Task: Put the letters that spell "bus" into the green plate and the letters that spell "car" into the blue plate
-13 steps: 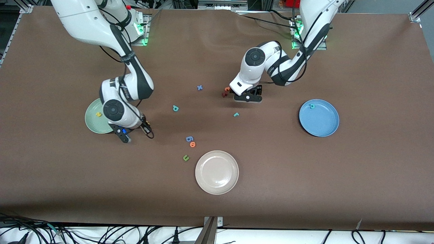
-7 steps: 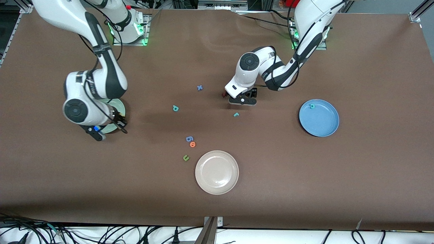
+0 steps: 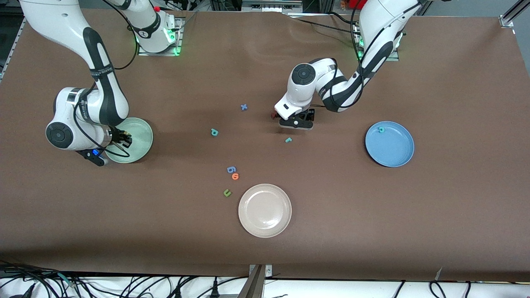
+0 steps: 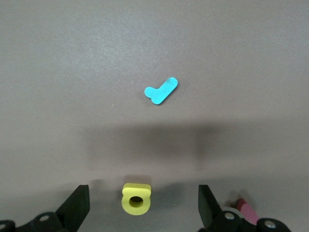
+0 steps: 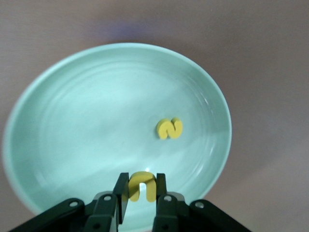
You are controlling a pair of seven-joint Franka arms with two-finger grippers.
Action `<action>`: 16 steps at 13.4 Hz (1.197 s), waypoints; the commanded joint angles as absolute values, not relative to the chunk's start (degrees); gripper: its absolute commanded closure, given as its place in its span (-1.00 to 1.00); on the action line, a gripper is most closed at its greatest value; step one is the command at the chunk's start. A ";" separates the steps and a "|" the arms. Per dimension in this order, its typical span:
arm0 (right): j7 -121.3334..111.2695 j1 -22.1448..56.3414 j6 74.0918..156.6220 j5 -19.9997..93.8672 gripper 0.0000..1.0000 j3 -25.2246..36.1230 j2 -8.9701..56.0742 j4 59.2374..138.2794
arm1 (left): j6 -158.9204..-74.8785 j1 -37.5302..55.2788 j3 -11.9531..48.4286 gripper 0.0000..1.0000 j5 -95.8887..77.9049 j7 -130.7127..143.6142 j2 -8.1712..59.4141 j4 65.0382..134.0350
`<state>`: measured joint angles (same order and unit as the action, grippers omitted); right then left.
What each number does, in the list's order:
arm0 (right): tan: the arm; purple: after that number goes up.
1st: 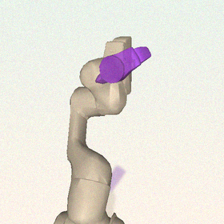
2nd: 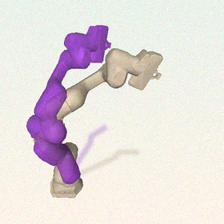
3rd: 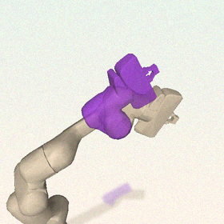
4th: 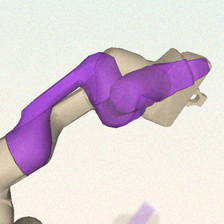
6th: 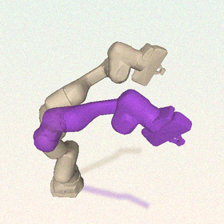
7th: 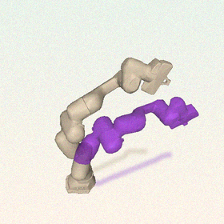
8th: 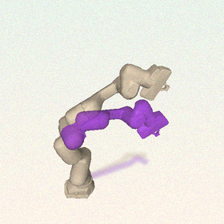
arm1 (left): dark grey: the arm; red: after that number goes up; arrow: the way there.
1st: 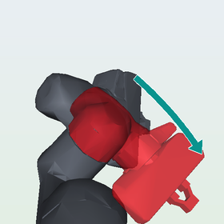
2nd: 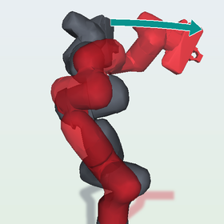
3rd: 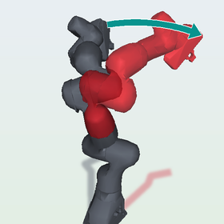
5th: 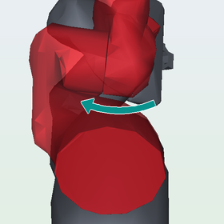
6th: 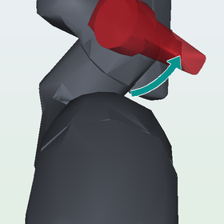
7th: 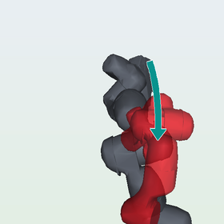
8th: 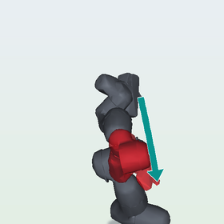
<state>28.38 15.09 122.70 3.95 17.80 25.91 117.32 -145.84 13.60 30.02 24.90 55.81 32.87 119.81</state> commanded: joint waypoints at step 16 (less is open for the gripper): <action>35.85 17.92 112.06 5.10 -0.99 11.52 20.66 110.83 | -149.15 10.90 30.32 -0.50 32.43 59.59 33.05 122.60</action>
<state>33.53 16.78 113.13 4.31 12.38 20.42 112.19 -148.45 11.34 29.71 30.29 57.34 33.63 121.22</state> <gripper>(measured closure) 0.000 0.247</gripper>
